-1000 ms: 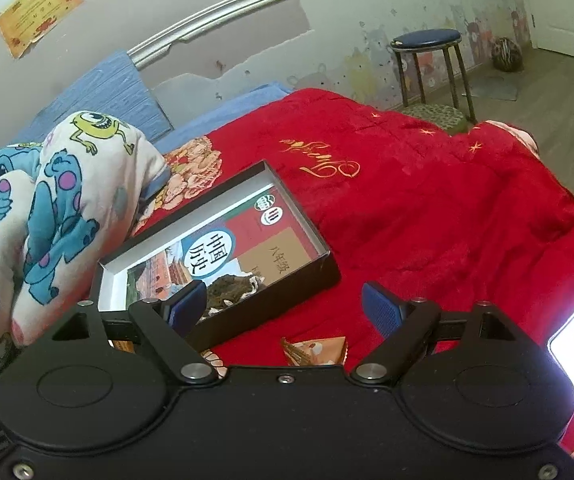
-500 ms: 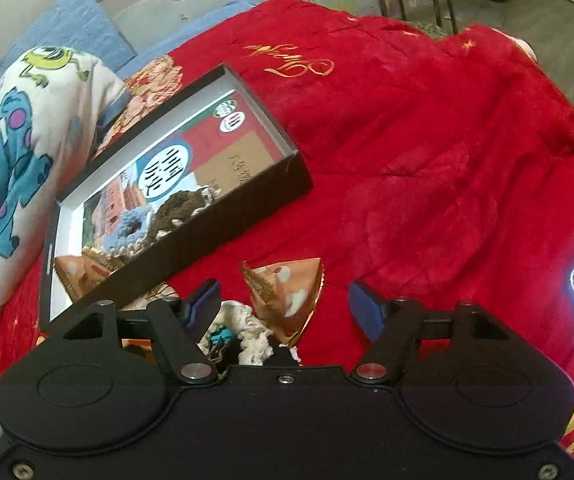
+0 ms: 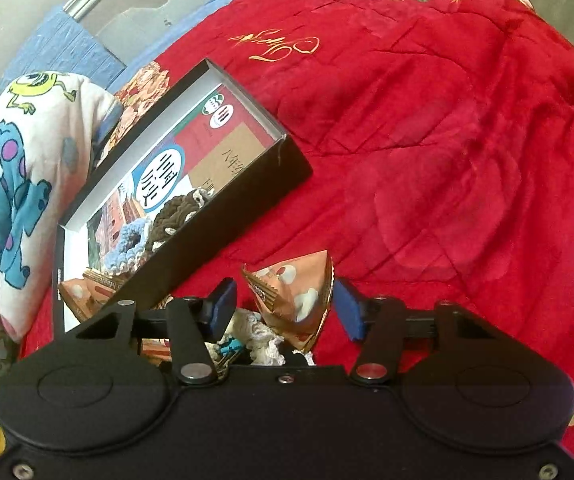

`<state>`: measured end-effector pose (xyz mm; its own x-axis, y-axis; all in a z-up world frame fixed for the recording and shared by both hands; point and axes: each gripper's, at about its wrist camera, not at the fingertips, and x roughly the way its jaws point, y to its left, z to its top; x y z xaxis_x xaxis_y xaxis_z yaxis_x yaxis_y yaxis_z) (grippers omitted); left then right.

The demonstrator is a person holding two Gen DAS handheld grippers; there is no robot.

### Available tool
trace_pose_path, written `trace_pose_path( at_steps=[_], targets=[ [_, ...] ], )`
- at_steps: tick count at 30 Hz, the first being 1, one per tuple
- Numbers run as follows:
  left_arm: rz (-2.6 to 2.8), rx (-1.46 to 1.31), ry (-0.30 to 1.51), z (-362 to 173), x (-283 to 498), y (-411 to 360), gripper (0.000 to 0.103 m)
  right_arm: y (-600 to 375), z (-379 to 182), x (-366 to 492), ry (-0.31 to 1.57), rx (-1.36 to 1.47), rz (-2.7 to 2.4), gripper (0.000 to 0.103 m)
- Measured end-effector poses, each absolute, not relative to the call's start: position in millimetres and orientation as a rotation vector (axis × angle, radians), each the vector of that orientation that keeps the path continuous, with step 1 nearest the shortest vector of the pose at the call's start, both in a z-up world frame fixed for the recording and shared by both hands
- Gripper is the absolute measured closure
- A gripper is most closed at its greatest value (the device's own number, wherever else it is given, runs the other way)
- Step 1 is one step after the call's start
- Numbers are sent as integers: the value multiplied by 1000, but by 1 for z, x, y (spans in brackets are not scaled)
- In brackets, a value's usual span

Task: Organize objects
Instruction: 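Grasp a brown paper packet with the left tool while the right tool grasps another packet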

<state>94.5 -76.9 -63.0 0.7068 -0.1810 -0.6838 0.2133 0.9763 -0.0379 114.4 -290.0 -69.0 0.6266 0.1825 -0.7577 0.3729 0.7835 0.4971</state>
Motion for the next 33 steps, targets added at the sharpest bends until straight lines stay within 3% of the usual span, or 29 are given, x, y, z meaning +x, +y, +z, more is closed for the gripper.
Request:
trace_pose_path(
  at_steps=[1,15,33],
  targets=[
    [-215,40,749,-63,94,-77,68,-291,-69,115,906,692,-122,53],
    [-180,11,732,-62,95,-74,71,-294,-69,117,905,713,-120,61],
    [-115,-11,689,-54,98,-63,74,-291,-60,118,846,766,-62,64]
  ],
)
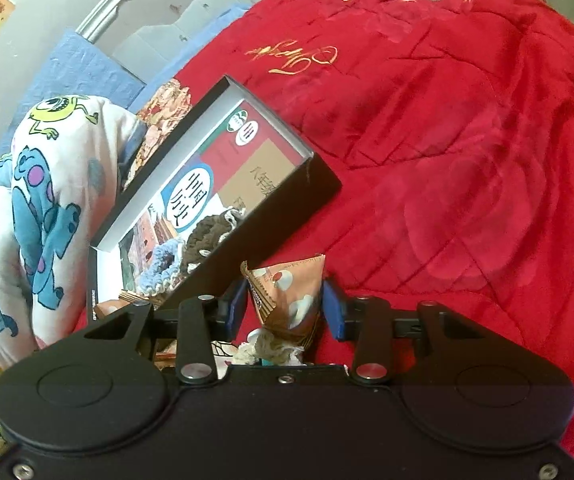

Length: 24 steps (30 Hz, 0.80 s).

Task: Organize objects
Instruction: 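Grasp a brown paper packet with the left tool while the right tool grasps another packet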

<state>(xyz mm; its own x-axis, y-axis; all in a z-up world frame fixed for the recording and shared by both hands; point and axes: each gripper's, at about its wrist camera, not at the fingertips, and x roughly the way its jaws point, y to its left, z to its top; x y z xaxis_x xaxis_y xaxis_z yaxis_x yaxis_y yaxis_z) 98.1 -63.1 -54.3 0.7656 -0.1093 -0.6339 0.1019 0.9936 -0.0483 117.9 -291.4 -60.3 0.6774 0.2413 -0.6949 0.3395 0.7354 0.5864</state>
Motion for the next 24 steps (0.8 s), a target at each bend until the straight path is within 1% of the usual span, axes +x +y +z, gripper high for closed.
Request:
trace_pose_path(
  at_steps=[24],
  targets=[
    [-75,15,641,-50,94,-62,74,-288,-55,119,829,758,-45,64]
  ],
)
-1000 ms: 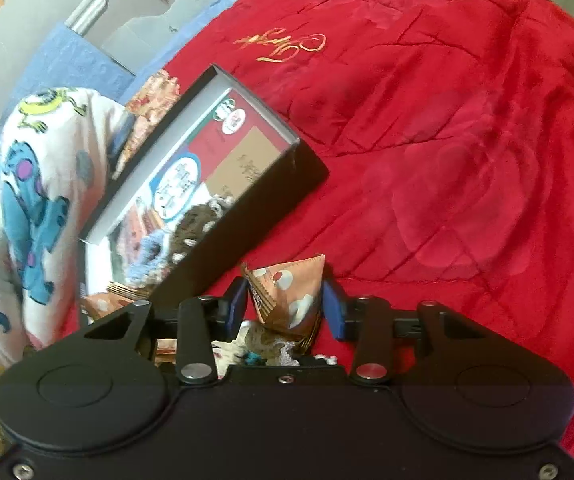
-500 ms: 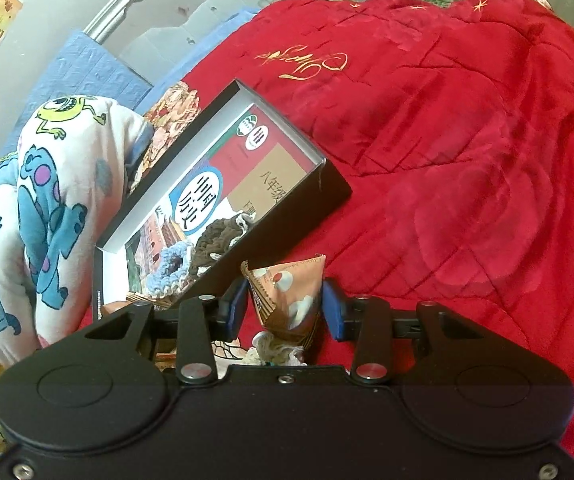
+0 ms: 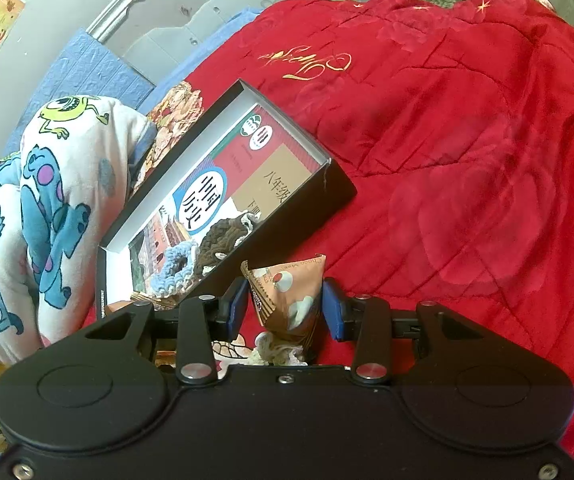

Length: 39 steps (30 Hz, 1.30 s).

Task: Organize objects
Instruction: 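Grasp a brown paper packet with the left tool while the right tool grasps another packet, then lift both held packets and carry them over the black box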

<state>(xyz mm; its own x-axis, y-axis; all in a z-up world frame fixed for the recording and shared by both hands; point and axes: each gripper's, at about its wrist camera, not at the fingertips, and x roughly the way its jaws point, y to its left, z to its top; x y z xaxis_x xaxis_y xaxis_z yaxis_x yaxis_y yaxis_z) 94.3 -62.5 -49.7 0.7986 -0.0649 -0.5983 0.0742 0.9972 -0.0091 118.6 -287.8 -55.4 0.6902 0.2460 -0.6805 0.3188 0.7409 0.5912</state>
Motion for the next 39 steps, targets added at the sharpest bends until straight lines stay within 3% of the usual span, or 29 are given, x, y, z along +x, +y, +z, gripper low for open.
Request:
trace_pose_path(
  at_steps=[18,39],
  targets=[
    [-94,-30,634,-40,91,-58,74,-281,-39,110,774,725,-14,65],
    [-129,-89,497,-6,75,-45,74,-265,-8,101,622,706,156,69]
  ],
)
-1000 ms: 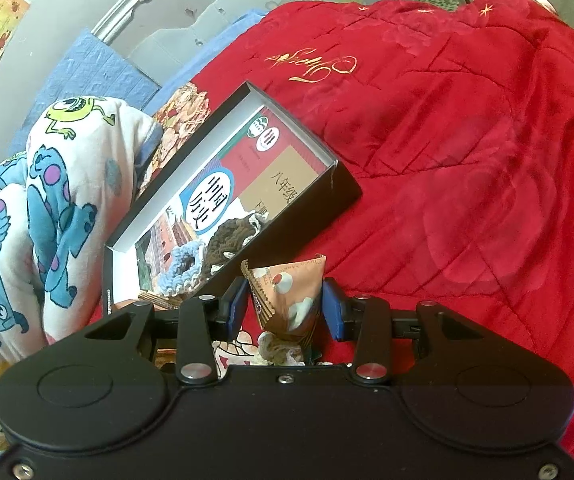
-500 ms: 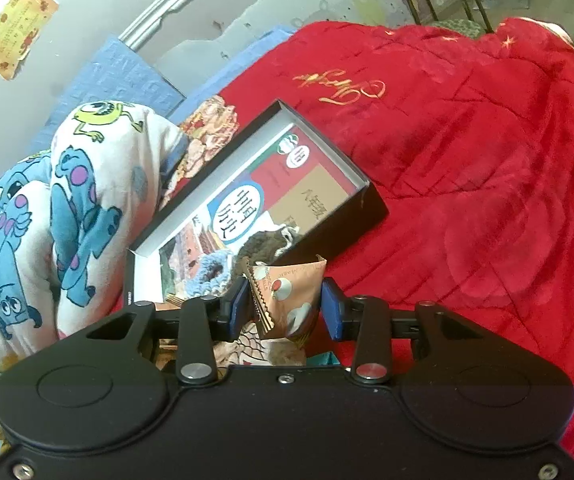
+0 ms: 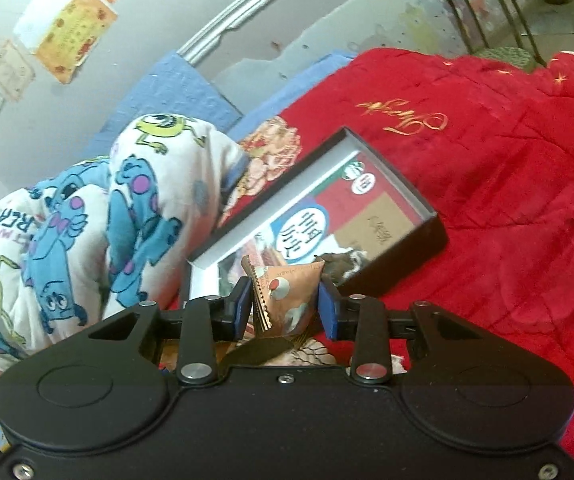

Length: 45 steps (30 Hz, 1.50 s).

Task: Organize objects
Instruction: 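Lift both held packets and carry them over the black box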

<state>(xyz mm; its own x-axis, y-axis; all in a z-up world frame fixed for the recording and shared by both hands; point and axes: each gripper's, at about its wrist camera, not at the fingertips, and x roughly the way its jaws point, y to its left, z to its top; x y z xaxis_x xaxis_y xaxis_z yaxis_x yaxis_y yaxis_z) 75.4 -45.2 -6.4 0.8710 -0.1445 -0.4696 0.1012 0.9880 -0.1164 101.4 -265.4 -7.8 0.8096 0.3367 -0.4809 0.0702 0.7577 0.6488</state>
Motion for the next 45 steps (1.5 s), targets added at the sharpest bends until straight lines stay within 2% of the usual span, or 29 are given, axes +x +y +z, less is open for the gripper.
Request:
trace_pose_path(
  at_steps=[20,31,37,45],
  targets=[
    [-72,-105,431,15,89,-21,74,-275,7,126,527,734,252,69],
    [-80,-68,461,30,144,-2,74,-299,12,158,460,714,257,69],
    [-61,-30,405,39,189,-7,74,-294,8,186,448,717,255,69],
    [-124,21,535,-1,209,-18,73,-248,-18,245,501,727,274,69]
  ],
)
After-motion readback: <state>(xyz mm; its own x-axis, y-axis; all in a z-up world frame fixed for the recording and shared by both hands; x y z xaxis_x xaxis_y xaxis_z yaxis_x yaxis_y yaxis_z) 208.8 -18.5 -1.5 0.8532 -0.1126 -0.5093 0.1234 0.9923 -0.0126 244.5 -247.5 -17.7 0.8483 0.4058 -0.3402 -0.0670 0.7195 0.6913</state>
